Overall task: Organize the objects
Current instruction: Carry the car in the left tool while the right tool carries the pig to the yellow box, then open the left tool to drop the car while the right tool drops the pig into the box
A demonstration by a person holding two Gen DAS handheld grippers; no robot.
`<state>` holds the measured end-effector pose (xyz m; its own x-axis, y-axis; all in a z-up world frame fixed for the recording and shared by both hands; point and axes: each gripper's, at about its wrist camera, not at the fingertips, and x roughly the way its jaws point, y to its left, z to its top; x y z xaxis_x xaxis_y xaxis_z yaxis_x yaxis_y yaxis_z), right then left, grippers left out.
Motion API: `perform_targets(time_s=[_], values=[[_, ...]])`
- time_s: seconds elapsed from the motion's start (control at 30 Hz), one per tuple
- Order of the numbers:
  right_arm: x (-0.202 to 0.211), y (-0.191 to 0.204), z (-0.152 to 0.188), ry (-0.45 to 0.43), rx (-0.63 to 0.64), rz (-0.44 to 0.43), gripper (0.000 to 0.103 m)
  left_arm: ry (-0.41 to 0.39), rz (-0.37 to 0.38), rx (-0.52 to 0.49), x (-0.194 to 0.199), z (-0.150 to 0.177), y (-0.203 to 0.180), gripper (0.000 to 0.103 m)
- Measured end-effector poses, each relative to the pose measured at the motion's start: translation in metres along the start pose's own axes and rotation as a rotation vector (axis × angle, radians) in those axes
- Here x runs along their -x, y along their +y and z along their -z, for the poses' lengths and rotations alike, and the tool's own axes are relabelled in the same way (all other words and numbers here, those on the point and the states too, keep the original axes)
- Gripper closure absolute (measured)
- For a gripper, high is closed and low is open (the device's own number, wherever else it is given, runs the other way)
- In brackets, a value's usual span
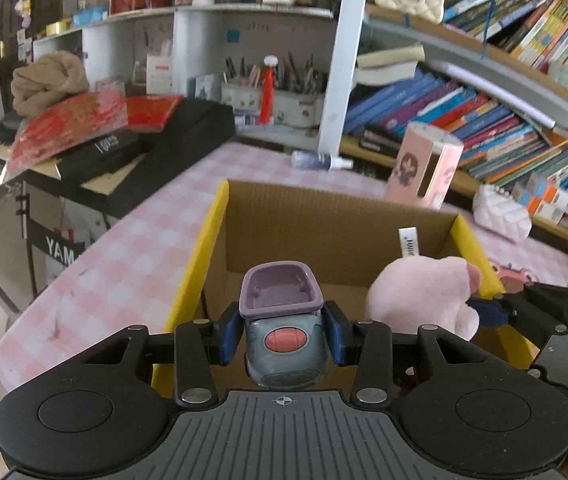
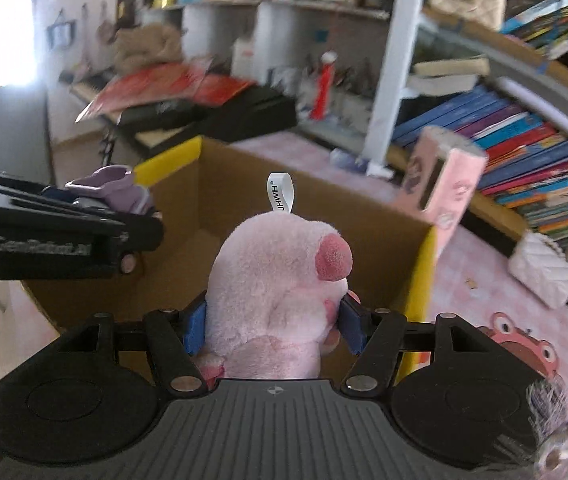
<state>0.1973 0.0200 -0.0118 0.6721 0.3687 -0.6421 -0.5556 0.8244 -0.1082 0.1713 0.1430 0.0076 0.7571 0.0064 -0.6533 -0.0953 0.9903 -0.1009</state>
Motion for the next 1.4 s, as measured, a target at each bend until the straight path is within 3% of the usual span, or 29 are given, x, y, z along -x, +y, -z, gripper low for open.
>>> perform_targets(time_s=[0.4,0.73,0.87,1.2,1.4], values=[[-0.017,-0.010,0.000,0.100,0.112,-0.158,0.041,0.082,-0.010,-0.006,-0.022,0.006,-0.012,0.062],[-0.019,-0.008,0.000,0.124,0.159,-0.136,0.039,0.116,-0.038,0.010,-0.032,0.013,-0.016,0.062],[-0.019,-0.009,0.000,0.113,0.155,-0.119,0.037,0.084,-0.050,-0.006,-0.028,0.012,-0.020,0.061],[0.006,-0.017,0.001,-0.038,0.093,-0.081,0.028,-0.104,-0.039,0.061,0.017,0.006,-0.018,0.036],[0.040,-0.022,0.000,-0.146,0.028,-0.006,0.023,-0.174,-0.032,0.070,0.046,0.009,-0.015,0.033]])
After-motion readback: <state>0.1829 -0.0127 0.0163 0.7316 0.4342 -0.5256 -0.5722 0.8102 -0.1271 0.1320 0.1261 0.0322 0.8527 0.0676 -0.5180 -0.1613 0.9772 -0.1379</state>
